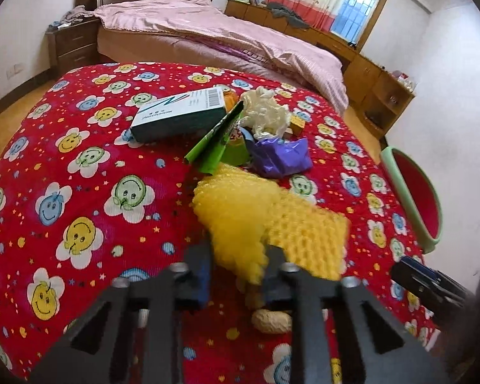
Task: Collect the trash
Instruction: 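Grasp a yellow foam net with the left tool while the right tool grasps another, then carry both yellow foam nets over the red bucket and open both tools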
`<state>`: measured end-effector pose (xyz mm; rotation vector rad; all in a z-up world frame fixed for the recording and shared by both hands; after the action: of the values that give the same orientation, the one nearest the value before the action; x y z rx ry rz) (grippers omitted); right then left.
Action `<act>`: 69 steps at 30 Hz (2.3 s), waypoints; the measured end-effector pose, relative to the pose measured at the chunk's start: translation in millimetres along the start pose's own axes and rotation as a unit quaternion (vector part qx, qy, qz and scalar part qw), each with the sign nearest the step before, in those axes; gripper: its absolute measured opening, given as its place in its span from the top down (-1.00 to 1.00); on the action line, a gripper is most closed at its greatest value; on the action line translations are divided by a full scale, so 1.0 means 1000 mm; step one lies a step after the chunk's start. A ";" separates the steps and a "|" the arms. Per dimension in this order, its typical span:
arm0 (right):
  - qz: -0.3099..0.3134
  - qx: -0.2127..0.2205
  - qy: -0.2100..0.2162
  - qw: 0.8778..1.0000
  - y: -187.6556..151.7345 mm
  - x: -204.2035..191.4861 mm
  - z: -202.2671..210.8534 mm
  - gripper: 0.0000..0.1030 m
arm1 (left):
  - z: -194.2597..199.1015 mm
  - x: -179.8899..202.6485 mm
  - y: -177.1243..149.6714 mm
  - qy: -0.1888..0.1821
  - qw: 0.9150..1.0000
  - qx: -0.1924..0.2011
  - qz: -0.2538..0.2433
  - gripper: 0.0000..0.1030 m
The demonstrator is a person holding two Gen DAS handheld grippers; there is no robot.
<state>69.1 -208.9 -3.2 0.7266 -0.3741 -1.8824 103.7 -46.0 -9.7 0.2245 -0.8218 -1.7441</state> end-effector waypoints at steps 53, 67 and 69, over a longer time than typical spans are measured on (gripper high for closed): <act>-0.006 0.054 0.122 0.991 0.018 -0.054 0.018 0.80 | 0.083 -0.017 -0.021 -0.009 0.997 0.073 0.035 0.66; -0.058 0.152 0.068 0.984 0.030 0.016 0.087 0.80 | 0.072 0.062 0.008 -0.058 0.996 0.064 -0.035 0.66; -0.071 0.159 0.063 0.983 0.031 0.029 0.093 0.80 | 0.066 0.076 0.012 -0.066 0.995 0.060 -0.049 0.66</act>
<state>24.0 -254.6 76.2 1.1069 -0.5629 -1.9182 51.2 -89.0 66.0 0.2341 -1.0287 -1.8181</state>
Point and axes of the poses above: each gripper's, at about its wrist camera, not at the fingertips, and z roughly against the way its jaws point, x to its right, y to its top, the point moved 1 cm from there along -z, roughly the way its jaws point, and after that the axes turned 5 degrees about -z, right-handed, at the moved point
